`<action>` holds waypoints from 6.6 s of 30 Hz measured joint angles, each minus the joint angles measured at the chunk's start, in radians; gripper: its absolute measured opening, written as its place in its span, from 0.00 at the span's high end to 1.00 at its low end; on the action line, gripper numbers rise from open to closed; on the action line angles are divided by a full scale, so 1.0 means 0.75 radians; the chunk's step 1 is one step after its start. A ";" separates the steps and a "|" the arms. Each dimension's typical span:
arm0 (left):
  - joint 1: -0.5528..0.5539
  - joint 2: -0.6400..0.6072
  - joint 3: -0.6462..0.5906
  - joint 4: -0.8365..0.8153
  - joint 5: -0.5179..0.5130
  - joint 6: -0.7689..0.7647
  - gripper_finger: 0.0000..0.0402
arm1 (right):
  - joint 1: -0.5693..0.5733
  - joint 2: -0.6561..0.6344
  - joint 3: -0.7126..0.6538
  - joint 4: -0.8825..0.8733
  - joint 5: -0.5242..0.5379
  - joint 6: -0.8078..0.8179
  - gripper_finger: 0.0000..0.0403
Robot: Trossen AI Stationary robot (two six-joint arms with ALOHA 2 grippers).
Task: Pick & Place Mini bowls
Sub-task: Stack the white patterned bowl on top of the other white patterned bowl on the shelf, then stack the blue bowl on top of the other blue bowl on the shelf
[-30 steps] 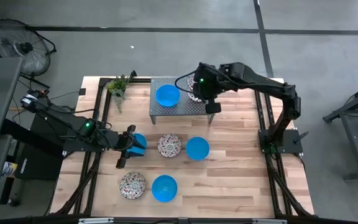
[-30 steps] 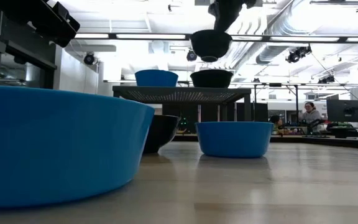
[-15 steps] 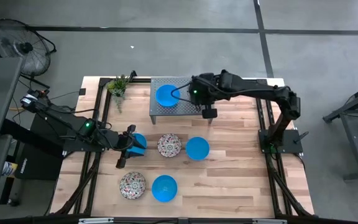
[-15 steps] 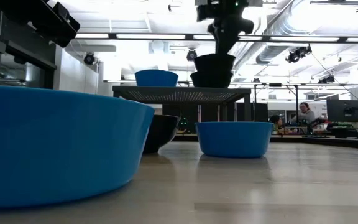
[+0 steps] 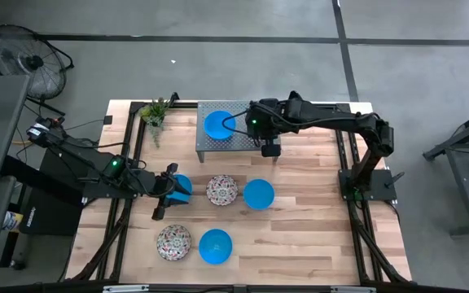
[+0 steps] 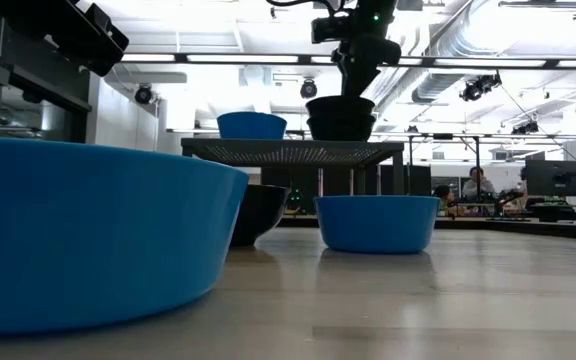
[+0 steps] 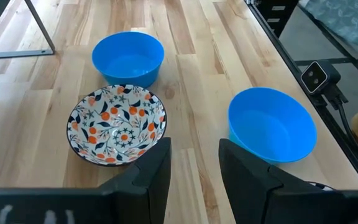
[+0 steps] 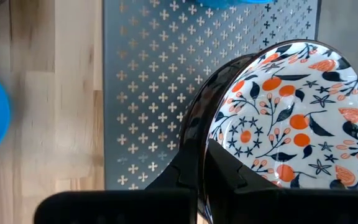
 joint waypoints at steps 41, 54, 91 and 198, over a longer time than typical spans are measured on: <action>0.000 0.001 0.000 -0.003 0.009 0.000 0.67 | 0.014 -0.012 0.078 0.006 0.002 0.067 0.85; 0.000 0.001 0.000 -0.003 0.011 0.000 0.67 | 0.051 -0.013 0.197 -0.016 -0.010 0.499 0.99; 0.000 0.000 -0.002 -0.004 0.008 0.014 0.67 | 0.260 -0.387 -0.890 1.474 0.654 1.218 1.00; 0.000 0.000 0.000 0.141 -0.145 -0.033 0.67 | 0.713 -0.469 -1.138 1.041 -0.458 0.926 0.73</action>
